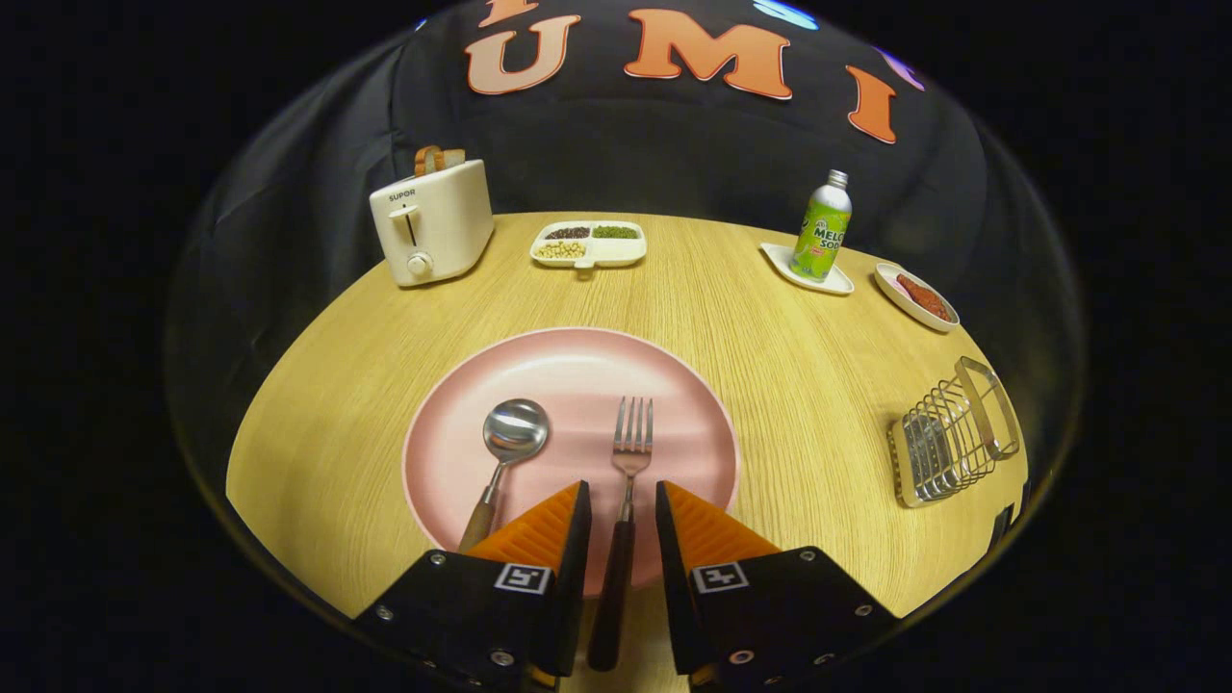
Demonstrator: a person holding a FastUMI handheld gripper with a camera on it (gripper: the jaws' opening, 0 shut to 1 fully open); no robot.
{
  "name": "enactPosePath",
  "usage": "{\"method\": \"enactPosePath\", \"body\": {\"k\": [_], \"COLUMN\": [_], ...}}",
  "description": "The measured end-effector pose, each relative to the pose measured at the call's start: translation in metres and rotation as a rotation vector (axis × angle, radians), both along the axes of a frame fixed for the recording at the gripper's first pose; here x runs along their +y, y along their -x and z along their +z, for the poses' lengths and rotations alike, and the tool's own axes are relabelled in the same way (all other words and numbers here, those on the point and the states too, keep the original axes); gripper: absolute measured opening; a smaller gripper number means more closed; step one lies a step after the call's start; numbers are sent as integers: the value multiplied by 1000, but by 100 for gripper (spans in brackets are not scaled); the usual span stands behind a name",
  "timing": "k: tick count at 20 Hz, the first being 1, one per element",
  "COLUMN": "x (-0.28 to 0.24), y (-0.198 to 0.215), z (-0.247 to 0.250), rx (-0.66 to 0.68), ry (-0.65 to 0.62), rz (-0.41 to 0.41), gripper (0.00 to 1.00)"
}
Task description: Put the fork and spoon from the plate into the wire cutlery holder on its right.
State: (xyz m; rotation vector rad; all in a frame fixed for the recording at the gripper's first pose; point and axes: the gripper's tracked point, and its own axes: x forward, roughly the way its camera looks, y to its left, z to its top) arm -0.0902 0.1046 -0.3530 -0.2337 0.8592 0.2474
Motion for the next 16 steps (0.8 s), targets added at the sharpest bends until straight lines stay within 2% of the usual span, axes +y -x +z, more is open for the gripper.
{"method": "enactPosePath", "body": {"k": [6,7,9,16], "x": [-2,0,4,0], "y": [2,1,0,-7], "z": [-8,-6,4,58], "rx": [10,6,2,-30], "ry": [13,2,-21,-64], "rz": [-3,-2,-1,28], "gripper": [20,12,5,4]}}
